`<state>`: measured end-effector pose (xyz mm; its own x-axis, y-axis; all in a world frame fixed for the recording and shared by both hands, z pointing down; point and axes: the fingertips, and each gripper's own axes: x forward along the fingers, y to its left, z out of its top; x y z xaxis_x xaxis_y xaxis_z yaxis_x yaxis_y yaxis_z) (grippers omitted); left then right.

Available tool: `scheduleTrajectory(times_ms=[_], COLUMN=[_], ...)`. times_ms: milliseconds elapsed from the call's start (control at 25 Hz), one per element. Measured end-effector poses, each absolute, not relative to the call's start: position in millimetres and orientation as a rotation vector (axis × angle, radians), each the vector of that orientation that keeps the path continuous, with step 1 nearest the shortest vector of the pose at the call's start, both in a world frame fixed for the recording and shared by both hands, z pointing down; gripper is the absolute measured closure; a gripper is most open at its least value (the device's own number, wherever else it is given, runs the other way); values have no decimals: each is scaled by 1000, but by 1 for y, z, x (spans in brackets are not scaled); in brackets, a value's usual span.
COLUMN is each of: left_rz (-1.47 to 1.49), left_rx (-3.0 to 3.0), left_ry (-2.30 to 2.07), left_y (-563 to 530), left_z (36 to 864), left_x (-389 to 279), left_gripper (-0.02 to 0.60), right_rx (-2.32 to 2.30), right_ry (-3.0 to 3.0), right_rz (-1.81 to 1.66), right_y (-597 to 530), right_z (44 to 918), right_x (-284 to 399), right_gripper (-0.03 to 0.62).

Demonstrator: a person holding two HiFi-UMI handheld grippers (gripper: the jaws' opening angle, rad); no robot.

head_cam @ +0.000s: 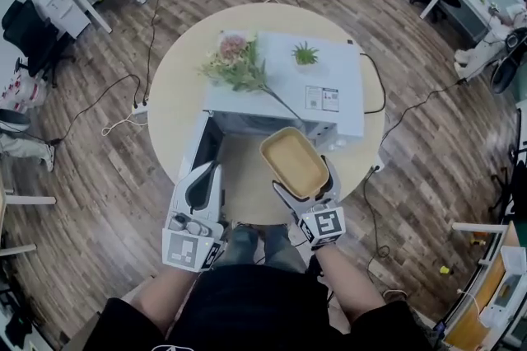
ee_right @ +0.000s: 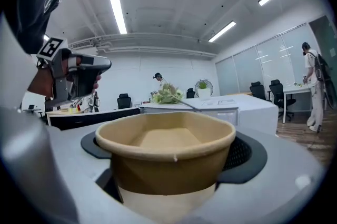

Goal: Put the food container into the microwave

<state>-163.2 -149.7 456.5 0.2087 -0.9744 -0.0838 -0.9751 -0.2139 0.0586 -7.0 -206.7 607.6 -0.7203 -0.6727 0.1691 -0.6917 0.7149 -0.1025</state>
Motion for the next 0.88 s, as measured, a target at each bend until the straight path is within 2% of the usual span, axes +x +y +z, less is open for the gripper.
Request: scheduleTrajectory(times_ms=[480, 880], left_rz=[159, 160], left_rx=[-2490, -2522], left_ry=[1946, 1983], left_y=[-143, -139], left_z=[493, 515], left_x=[-167, -179], left_gripper=[580, 580], right_rx=[1163, 1206], right_ry=[-2679, -2613], right_rz=[235, 188], right_y=[-288, -354], right_z=[708, 737], right_x=[-51, -88], right_gripper=[3, 3])
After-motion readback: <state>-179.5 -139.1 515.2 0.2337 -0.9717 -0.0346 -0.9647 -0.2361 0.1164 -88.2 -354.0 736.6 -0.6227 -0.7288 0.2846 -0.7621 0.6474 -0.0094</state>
